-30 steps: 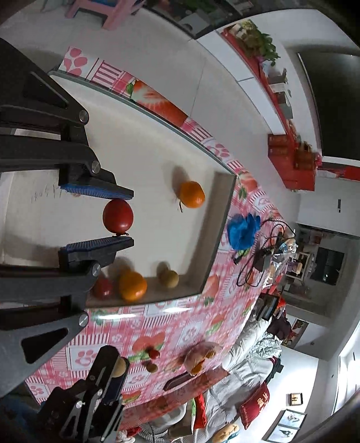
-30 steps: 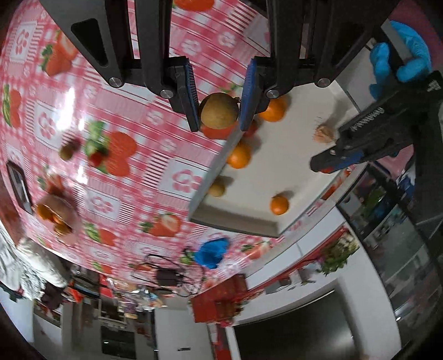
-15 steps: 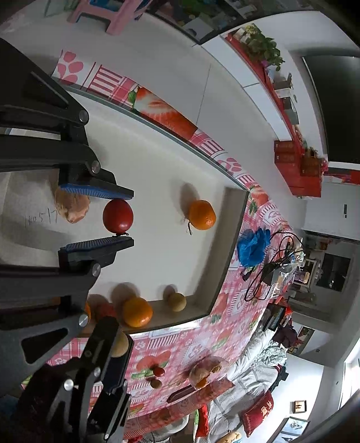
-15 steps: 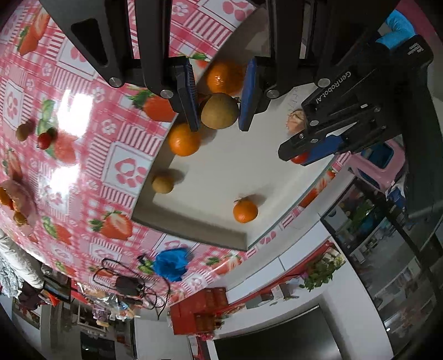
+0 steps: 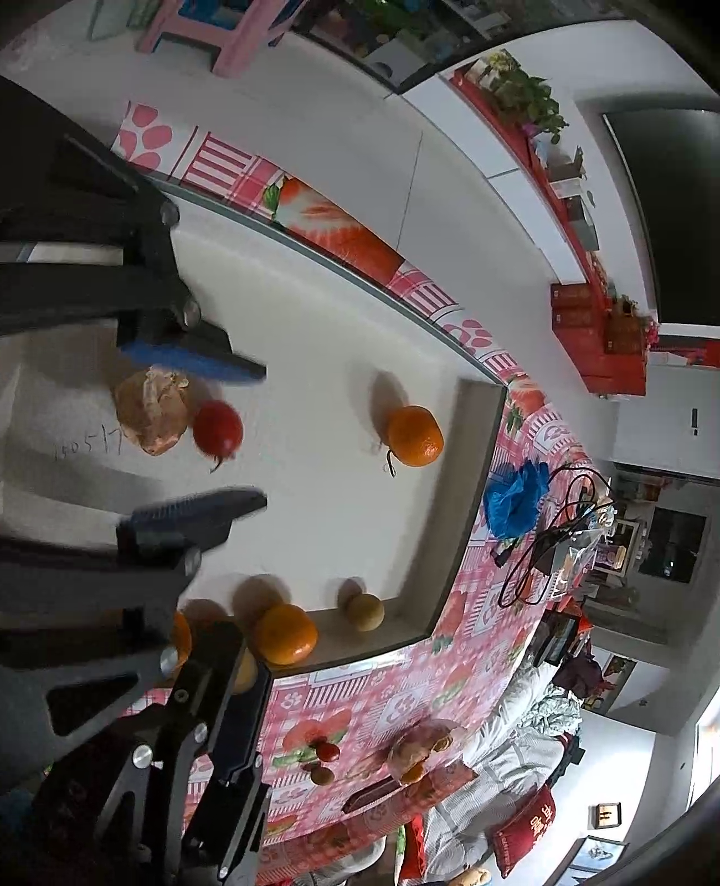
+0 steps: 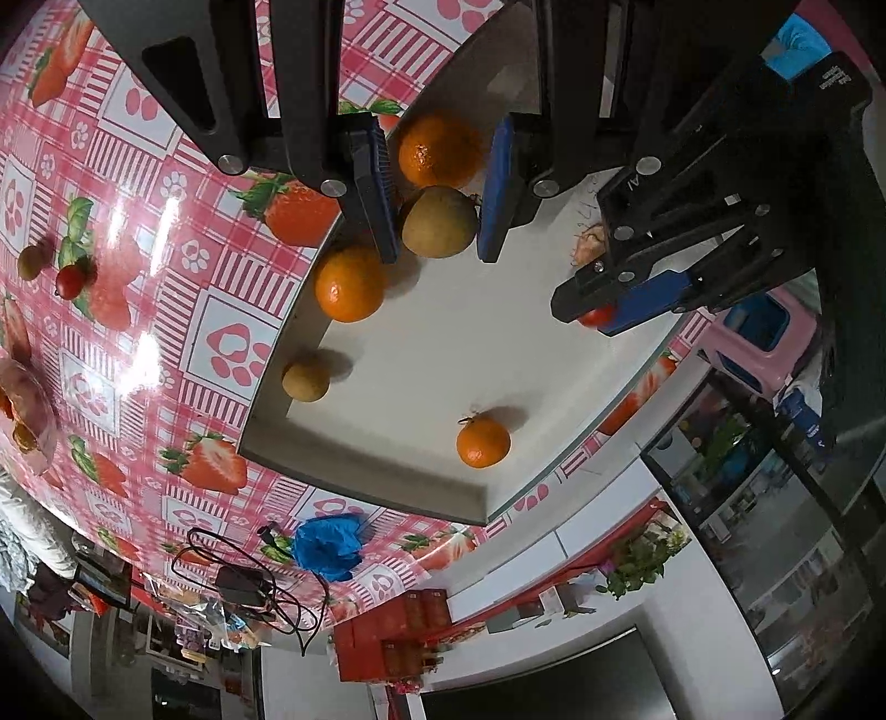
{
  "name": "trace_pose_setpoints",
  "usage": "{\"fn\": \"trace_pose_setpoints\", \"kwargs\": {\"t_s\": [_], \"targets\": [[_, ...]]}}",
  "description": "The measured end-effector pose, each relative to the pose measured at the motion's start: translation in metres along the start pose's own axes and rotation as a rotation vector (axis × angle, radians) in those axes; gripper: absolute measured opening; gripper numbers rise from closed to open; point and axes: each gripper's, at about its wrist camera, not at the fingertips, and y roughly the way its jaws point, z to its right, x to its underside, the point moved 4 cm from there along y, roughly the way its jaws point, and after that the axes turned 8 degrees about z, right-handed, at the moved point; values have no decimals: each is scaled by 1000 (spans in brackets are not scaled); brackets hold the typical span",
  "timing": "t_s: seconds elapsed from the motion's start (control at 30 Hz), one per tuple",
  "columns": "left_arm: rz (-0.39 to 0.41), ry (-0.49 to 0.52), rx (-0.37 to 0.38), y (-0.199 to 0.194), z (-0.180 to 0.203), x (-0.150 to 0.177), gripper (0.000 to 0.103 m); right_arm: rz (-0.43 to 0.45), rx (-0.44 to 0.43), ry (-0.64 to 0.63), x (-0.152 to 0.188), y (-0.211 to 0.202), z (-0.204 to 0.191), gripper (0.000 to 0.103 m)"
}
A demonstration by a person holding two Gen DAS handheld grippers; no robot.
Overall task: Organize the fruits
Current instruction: 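Open the left gripper to drop the tomato while the right gripper releases the kiwi into the tray, then swing both open grippers over the tablecloth toward the last tomato and brown fruit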
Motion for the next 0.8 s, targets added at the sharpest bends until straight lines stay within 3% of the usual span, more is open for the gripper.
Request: {"fn": "trace_pose_setpoints", "kwargs": {"t_s": [0.1,0.3,0.43,0.8], "targets": [[16,-10,-28,-3,-3,-1,74,0,-2,4,-1,-1,0,31],[2,-21,-31,-4,-5,-1,79,-5,0,20,-1,-4,5,32],[-18,-40,-28,-5,-8,1,79,24,15,40,0,-12,13,74],[-3,47,-21,-20,32,-5,80,69,34,110,6,-40,50,76]]}}
